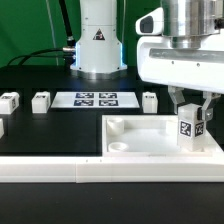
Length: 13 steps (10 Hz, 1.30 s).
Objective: Assemble square table
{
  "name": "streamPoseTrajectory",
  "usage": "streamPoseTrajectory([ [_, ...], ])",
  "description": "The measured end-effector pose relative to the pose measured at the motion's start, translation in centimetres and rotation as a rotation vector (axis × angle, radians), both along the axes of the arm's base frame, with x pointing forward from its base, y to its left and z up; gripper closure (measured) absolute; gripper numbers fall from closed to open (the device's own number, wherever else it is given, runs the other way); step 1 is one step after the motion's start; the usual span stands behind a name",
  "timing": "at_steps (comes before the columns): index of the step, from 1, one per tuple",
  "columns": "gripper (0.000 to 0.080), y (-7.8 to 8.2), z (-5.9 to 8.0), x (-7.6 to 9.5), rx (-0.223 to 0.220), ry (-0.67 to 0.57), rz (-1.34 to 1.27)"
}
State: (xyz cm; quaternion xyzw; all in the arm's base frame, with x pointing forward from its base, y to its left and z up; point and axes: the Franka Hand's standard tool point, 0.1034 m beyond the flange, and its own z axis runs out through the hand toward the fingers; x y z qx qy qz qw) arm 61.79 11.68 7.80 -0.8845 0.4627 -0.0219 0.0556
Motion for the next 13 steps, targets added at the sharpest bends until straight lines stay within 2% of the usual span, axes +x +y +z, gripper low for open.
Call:
streamPoseTrajectory([
  [1, 0.0509, 0.03, -0.01, -0.06, -0.005, 0.002, 0.053],
  [2, 0.0295, 0.13, 0.08, -0.13, -0.007, 0.014, 0.105],
  [3, 0.0295, 0.04, 0.19, 0.03, -0.017, 0.011, 0.240],
  [4, 0.0195, -0.28, 0.22, 0.38, -0.025, 0.004, 0.385],
  [5, 0.0160, -0.56, 0.22, 0.67, -0.031, -0.004, 0.462],
  [9, 0.0150, -0.58, 0.11, 0.60, -0.049, -0.021, 0.684],
  [13, 0.0150, -0.18, -0.24, 0.39, -0.089, -0.034, 1.022],
])
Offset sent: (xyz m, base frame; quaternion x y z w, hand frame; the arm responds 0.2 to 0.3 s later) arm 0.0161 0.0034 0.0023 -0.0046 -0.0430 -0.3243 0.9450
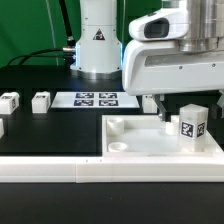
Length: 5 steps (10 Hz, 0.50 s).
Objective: Assemble square table
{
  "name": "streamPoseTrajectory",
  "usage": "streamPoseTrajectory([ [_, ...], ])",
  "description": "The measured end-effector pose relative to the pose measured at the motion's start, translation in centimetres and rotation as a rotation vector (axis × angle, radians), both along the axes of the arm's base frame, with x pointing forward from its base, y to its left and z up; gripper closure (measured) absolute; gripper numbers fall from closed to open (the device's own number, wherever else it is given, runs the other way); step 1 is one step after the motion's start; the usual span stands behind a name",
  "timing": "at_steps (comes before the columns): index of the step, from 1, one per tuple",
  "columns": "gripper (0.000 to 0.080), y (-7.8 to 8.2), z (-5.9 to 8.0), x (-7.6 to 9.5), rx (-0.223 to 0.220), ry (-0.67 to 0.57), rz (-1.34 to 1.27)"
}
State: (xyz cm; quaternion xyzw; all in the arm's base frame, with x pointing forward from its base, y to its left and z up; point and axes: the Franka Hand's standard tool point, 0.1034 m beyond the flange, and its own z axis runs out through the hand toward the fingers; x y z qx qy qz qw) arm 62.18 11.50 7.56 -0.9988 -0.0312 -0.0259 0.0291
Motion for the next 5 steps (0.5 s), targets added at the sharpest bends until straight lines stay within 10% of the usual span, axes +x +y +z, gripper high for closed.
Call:
streamPoseTrajectory([
  [5, 0.0150, 0.26, -0.05, -0.06, -0.051, -0.017, 0.349],
])
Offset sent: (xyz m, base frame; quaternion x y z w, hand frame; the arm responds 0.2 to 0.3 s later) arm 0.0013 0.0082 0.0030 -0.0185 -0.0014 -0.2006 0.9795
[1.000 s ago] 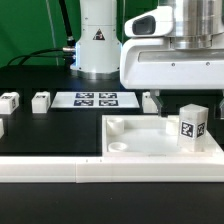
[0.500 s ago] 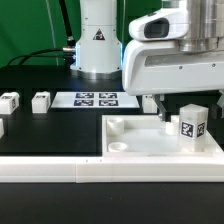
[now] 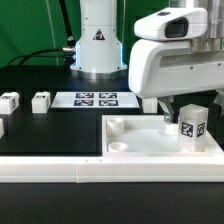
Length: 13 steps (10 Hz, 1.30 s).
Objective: Assemble square table
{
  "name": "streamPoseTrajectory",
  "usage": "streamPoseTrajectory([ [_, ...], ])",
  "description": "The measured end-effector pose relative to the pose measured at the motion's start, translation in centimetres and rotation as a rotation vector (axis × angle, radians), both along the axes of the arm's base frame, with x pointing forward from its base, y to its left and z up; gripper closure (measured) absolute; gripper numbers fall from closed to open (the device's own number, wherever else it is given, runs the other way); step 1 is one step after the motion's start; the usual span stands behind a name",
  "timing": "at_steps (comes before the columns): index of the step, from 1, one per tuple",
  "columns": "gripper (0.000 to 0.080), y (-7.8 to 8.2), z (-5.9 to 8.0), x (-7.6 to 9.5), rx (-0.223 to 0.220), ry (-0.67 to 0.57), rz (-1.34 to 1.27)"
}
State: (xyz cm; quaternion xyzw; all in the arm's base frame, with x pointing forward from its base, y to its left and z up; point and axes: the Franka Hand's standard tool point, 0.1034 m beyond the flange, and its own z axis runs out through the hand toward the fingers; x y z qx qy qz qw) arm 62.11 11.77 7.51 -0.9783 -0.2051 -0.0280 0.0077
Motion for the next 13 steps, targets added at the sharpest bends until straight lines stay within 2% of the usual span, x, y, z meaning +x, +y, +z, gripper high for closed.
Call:
streamPoseTrajectory([
  [1, 0.0150, -0.08, 0.00, 0.01, -0.001, 0.000, 0.014],
  [2, 0.0251, -0.07, -0.01, 0.01, -0.001, 0.000, 0.013],
  [3, 0.0387, -0.09, -0.01, 0.01, -0.001, 0.000, 0.012],
  [4, 0.0387, -0.09, -0.01, 0.01, -0.001, 0.000, 0.012],
  [5, 0.0509, -0.10, -0.01, 0.01, -0.001, 0.000, 0.011],
  [8, 0.0509, -0.07, -0.02, 0.00, 0.006, 0.003, -0.095],
  [13, 0.0509, 0.08, -0.05, 0.00, 0.034, 0.010, -0.613],
])
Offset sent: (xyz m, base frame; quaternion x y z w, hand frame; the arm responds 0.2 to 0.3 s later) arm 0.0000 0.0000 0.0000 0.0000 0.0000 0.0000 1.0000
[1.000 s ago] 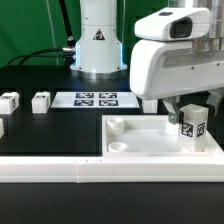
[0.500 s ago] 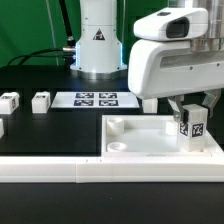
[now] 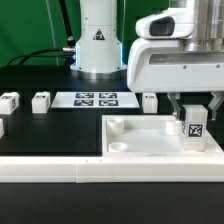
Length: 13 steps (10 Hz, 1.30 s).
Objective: Assemble square table
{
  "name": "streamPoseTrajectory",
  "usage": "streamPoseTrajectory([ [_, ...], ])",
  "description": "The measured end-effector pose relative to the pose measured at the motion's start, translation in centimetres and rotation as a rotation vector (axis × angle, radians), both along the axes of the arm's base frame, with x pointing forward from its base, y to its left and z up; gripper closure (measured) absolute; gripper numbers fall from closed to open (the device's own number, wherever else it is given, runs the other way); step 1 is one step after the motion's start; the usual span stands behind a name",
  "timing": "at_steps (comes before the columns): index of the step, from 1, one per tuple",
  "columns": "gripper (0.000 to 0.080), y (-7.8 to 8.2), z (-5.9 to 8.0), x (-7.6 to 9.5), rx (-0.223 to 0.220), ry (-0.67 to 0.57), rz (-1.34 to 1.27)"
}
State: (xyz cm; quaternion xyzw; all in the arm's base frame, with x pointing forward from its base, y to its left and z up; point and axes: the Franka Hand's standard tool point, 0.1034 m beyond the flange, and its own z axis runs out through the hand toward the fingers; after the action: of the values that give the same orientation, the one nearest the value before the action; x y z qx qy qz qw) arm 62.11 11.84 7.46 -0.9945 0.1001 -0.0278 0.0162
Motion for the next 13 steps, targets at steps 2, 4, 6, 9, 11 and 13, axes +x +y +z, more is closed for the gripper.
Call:
streamPoseTrajectory([
  [2, 0.0508, -0.1, 0.0, 0.0, 0.002, 0.005, -0.180],
  [4, 0.0504, -0.7, 0.0, -0.1, -0.010, 0.009, -0.330],
  [6, 0.0501, -1.5, 0.0, -0.2, -0.029, 0.015, -0.416],
  [9, 0.0336, -1.6, 0.1, -0.1, -0.029, 0.013, -0.444],
  [11, 0.0159, -0.8, 1.5, -0.1, -0.023, 0.010, -0.320],
  [13, 0.0151, -0.5, 2.7, -0.4, -0.021, 0.011, -0.174],
])
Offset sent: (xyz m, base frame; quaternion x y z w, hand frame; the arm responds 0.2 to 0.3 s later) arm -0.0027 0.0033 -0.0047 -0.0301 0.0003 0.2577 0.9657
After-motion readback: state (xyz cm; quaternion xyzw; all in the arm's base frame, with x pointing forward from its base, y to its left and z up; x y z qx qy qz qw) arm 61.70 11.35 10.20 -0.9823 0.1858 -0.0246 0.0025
